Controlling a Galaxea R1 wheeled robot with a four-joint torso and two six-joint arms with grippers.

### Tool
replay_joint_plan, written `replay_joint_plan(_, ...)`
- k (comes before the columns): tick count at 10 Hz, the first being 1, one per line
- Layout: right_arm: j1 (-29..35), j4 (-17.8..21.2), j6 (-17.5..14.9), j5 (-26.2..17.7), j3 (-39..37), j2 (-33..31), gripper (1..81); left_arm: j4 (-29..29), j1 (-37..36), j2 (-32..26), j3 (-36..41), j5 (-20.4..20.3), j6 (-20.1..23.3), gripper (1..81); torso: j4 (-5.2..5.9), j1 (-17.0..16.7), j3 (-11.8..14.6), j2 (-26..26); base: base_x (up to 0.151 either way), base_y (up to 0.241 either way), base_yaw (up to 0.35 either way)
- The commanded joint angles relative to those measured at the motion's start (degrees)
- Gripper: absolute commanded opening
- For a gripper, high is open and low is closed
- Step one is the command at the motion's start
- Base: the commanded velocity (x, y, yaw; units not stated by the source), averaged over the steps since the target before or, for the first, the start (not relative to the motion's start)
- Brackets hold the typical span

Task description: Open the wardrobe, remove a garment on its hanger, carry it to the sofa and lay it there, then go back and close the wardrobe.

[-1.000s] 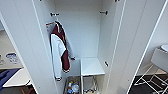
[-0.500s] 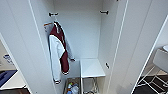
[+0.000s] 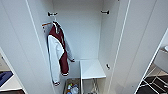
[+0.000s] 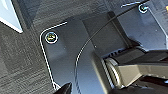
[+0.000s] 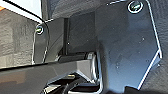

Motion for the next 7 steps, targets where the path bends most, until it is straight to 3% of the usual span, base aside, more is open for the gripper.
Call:
replay_joint_plan(1,1.45,-0.04,-0.22,-3.13,0.31,0.44,81.1,-0.39,-1.54,0.26,-0.26,3.85,0.10,81.1,0.00,0.00,0.00,0.00,0.000,0.000,0.000)
replay_joint_plan(3,1.45,-0.13,-0.30,-3.13,0.31,0.52,81.1,-2.39,-1.54,0.62,-0.08,4.62,-1.57,81.1,0.00,-0.03,0.00,-0.02,0.000,0.000,0.000)
replay_joint_plan(5,1.97,0.04,-0.22,-3.48,0.31,0.44,81.1,-6.90,-1.54,-0.44,-0.08,10.71,-2.28,81.1,0.00,-0.03,0.00,-0.02,0.000,0.000,0.000)
replay_joint_plan(7,2.24,0.31,-0.13,-3.74,0.66,-0.44,81.1,-6.90,-1.71,-2.20,-0.08,10.54,-2.10,81.1,0.00,-0.03,0.00,-0.02,0.000,0.000,0.000)
